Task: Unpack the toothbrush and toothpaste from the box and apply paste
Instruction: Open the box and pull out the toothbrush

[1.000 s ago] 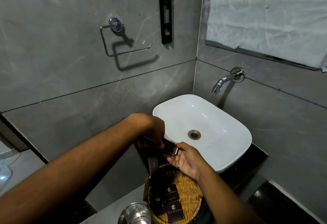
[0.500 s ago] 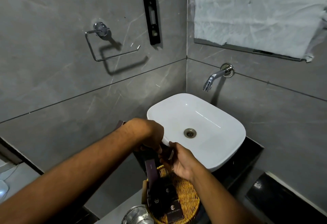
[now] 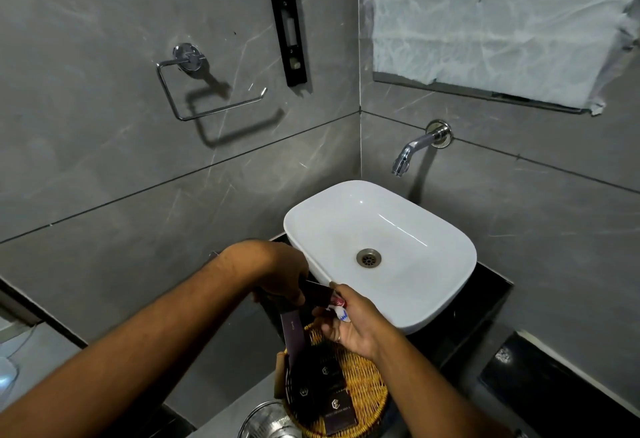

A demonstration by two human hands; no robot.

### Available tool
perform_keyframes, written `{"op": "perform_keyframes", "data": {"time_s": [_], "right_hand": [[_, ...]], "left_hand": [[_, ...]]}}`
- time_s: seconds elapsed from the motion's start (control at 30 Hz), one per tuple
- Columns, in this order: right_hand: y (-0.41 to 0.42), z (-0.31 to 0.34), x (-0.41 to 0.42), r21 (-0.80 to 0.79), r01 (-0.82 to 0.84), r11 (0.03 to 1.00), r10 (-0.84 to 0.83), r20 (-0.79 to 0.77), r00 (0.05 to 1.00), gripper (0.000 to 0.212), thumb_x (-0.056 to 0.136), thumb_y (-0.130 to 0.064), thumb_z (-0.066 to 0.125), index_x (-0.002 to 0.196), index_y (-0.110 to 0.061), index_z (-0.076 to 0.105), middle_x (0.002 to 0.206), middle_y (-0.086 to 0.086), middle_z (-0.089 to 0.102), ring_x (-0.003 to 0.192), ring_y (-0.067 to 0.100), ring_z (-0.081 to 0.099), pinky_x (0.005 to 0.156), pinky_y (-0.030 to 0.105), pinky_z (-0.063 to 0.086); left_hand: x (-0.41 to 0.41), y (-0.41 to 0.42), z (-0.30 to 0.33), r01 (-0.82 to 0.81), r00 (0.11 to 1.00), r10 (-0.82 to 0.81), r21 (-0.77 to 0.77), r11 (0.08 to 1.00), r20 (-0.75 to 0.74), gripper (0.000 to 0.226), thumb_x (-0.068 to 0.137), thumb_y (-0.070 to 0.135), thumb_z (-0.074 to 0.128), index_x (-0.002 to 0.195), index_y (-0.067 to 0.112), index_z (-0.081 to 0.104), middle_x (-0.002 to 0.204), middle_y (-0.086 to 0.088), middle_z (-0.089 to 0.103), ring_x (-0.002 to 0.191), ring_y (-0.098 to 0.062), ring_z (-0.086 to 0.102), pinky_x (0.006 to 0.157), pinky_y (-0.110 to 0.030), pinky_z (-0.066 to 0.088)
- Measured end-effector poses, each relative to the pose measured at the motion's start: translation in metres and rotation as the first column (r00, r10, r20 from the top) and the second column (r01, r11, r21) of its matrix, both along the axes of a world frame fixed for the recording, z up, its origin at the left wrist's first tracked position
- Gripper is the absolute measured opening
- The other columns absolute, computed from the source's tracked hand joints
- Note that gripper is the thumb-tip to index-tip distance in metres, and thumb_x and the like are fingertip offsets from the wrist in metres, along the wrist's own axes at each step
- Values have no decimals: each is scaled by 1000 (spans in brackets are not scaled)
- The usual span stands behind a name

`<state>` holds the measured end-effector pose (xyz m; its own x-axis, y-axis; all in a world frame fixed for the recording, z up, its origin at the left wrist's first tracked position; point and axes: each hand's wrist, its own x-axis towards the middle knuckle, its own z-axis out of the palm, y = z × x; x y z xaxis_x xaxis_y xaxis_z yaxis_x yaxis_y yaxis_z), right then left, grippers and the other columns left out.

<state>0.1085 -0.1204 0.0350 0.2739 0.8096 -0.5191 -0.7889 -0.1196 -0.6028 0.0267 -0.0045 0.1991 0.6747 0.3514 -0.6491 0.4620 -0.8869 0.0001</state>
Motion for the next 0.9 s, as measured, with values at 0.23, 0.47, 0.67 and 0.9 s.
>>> {"op": "perform_keyframes", "data": {"time_s": [0.23, 0.47, 0.67, 0.9], "right_hand": [[-5, -1, 16, 52, 41, 998, -45, 77, 996, 24, 91, -21, 66, 101, 0, 63, 69, 13, 70, 51, 16, 63, 40, 22, 50], [-10, 21, 33, 15, 105, 994, -106, 222, 969, 7, 86, 12, 62, 85, 6, 64, 75, 24, 64, 49, 18, 64, 44, 22, 57], [-8, 64, 56, -60, 115, 992, -61, 565, 823, 13, 83, 12, 66, 81, -1, 66, 69, 17, 67, 45, 18, 63, 47, 24, 59], [-2, 92, 54, -184, 89, 979, 102, 818, 566, 11, 82, 7, 70, 82, -4, 68, 71, 18, 66, 45, 15, 65, 48, 21, 60]], "left_hand": [[-21, 27, -20, -138, 980, 147, -80, 987, 135, 16, 84, 29, 66, 94, 16, 63, 69, 2, 57, 52, -17, 60, 50, -27, 50], [-59, 53, -60, -206, 909, 244, -145, 968, 338, 38, 82, 34, 70, 114, 16, 64, 101, 3, 60, 96, -16, 57, 81, -27, 43], [-90, 57, -96, -362, 622, 625, -533, 764, 473, 10, 83, 16, 73, 87, 19, 65, 83, 1, 65, 78, -14, 60, 70, -26, 47], [-115, 57, -142, -453, 295, 820, -684, 572, 490, 11, 84, 12, 71, 88, 20, 64, 84, -3, 66, 76, -14, 62, 62, -25, 45]]}}
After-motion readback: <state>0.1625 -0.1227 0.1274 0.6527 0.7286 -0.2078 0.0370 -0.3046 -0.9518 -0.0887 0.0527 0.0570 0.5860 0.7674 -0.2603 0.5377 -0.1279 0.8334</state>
